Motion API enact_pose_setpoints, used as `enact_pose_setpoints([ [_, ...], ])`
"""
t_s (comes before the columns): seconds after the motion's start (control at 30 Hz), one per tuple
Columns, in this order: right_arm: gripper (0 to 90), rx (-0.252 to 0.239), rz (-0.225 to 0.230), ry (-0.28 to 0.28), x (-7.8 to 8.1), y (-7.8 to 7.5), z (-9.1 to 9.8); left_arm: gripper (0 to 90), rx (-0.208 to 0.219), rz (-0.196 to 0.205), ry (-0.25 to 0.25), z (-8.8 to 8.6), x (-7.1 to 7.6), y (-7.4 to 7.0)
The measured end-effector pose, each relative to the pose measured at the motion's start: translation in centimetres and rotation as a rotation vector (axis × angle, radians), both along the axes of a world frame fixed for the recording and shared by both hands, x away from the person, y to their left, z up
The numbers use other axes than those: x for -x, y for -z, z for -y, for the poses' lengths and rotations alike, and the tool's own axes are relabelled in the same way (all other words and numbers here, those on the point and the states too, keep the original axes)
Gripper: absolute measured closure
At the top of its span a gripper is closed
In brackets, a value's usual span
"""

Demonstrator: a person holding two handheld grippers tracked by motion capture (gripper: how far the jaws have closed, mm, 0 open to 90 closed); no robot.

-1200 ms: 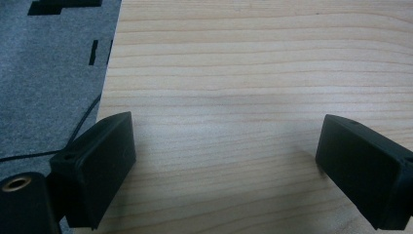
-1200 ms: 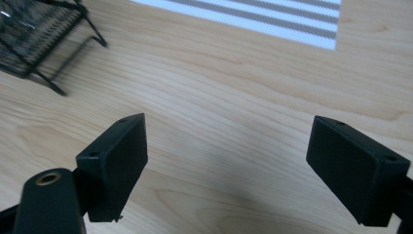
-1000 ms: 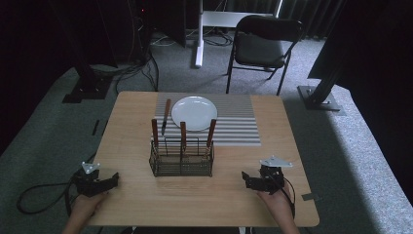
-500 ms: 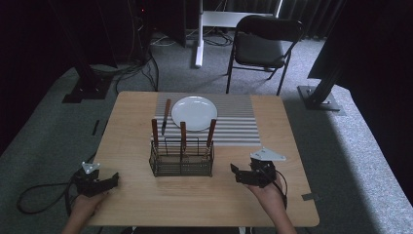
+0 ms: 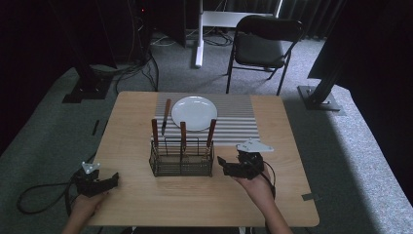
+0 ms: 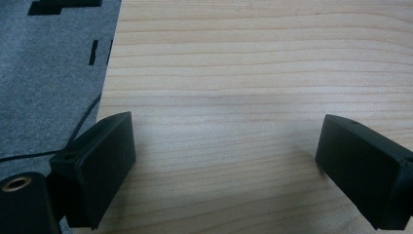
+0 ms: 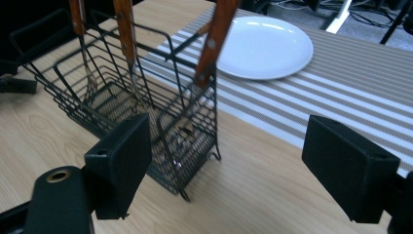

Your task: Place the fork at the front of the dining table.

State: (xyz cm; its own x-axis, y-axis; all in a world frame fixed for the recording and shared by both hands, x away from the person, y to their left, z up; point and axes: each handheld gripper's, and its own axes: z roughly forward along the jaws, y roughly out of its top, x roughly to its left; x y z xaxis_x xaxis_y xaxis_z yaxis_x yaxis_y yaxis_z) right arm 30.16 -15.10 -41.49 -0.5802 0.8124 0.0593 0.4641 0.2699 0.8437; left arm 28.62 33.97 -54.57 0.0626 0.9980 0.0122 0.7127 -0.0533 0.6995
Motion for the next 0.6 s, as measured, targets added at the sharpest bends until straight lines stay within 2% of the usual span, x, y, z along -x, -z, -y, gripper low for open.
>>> enact_pose_setpoints([
  [0.2, 18.2, -0.022, -0.011, -0.011, -1.1, -0.5, -1.4, 7.3, -0.001, 0.0, 0.001, 0.0, 0.0, 0.0],
  [0.6, 22.5, -0.002, -0.021, 0.015, -3.6, -0.2, -3.8, 7.3, 0.0, 0.002, 0.0, 0.0, 0.0, 0.0],
])
